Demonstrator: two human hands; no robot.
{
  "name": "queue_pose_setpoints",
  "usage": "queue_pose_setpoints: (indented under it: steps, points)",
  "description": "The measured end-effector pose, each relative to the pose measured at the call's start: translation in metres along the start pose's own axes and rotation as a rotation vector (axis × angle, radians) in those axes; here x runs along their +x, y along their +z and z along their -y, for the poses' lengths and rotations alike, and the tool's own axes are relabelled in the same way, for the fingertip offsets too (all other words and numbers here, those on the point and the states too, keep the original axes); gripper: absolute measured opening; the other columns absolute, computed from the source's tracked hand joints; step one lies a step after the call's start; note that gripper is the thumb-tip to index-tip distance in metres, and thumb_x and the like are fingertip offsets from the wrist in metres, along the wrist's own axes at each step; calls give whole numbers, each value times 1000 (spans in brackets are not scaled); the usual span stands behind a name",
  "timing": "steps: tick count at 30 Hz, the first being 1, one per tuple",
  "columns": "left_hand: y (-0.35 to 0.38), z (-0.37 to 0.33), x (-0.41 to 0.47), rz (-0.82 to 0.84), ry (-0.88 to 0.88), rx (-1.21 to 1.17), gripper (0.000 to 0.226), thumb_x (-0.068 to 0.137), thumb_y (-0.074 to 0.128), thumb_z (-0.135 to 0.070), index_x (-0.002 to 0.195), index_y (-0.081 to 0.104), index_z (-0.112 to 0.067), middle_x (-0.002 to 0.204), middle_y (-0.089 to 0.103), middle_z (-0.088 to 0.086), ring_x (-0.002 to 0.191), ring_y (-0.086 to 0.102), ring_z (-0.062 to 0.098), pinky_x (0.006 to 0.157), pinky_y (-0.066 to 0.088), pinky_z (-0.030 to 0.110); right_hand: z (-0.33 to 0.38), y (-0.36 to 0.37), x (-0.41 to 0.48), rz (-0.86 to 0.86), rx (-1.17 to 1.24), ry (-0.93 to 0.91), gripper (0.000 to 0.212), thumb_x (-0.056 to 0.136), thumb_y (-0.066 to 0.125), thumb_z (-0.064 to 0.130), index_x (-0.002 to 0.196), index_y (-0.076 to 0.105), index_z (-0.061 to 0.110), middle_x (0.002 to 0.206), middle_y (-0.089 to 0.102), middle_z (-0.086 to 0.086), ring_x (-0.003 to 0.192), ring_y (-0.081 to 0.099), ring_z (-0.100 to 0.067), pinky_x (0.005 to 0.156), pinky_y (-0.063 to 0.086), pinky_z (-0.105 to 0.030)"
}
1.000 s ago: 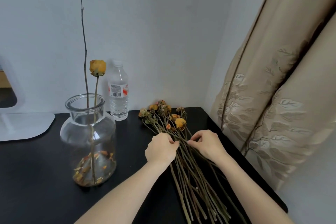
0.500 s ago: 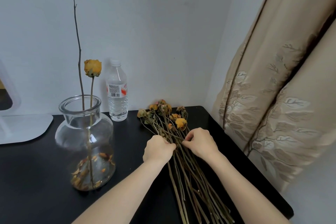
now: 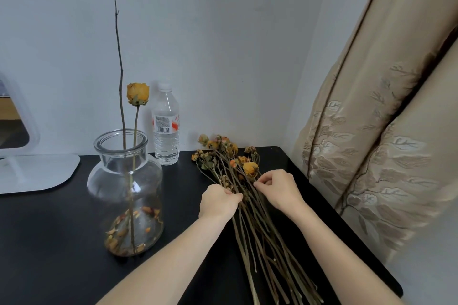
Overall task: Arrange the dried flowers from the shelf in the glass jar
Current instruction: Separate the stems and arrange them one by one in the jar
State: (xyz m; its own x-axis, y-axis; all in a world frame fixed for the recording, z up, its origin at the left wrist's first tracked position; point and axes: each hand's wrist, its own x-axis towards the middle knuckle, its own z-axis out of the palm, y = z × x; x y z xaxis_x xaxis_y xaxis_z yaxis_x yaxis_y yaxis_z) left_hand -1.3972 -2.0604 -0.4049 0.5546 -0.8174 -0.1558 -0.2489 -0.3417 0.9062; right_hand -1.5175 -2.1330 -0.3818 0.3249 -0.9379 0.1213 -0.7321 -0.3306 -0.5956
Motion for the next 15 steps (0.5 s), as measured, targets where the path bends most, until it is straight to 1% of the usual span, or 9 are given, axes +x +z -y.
queue_pose_setpoints:
  steps: [2,4,6,7,10,13,15]
  points:
    - [-1,2,1,5,-16,0,23,79,69,-26,65,66,-8,73,63,3,80,62,21,75,48,31,-1,-3,2,-10,43,7,15,86,63,27,91,72,16,69,59,11,68,56,-4,69,44,-23]
    - [-2,4,4,7,-25,0,24,80,69,-27,70,68,-5,70,59,0,69,56,14,72,45,29,-2,-7,4,-19,62,22,16,86,63,27,93,72,16,72,59,10,71,55,-5,71,42,-23]
    - [-4,3,4,2,-17,4,23,81,68,-27,68,64,-7,65,55,-3,58,47,7,71,42,28,-5,-10,7,-26,71,43,16,86,63,27,93,72,15,73,60,9,71,55,-4,71,41,-23]
    - [-5,3,4,-4,-9,4,23,81,68,-26,68,61,-9,63,52,-5,56,45,6,70,41,27,-6,-11,8,-27,76,54,16,86,64,26,92,73,14,71,60,9,69,54,-3,71,41,-22]
    - [-10,3,4,-30,12,-5,24,83,67,-26,65,58,-12,63,49,-11,59,45,4,71,40,26,-12,-9,8,-21,109,101,16,86,64,25,90,73,12,70,59,9,68,52,-2,72,40,-23]
    - [-17,4,2,-44,48,7,28,84,66,-27,61,54,-15,60,48,-14,56,43,-2,70,38,24,-15,-5,7,-8,144,146,16,85,66,24,90,73,11,80,62,3,77,55,-9,74,40,-25]
    - [-20,3,1,-48,71,14,27,84,65,-27,63,54,-16,57,46,-11,54,42,-2,70,37,24,-15,-4,6,-17,169,167,16,85,67,24,89,73,11,85,64,1,82,56,-11,76,40,-25]
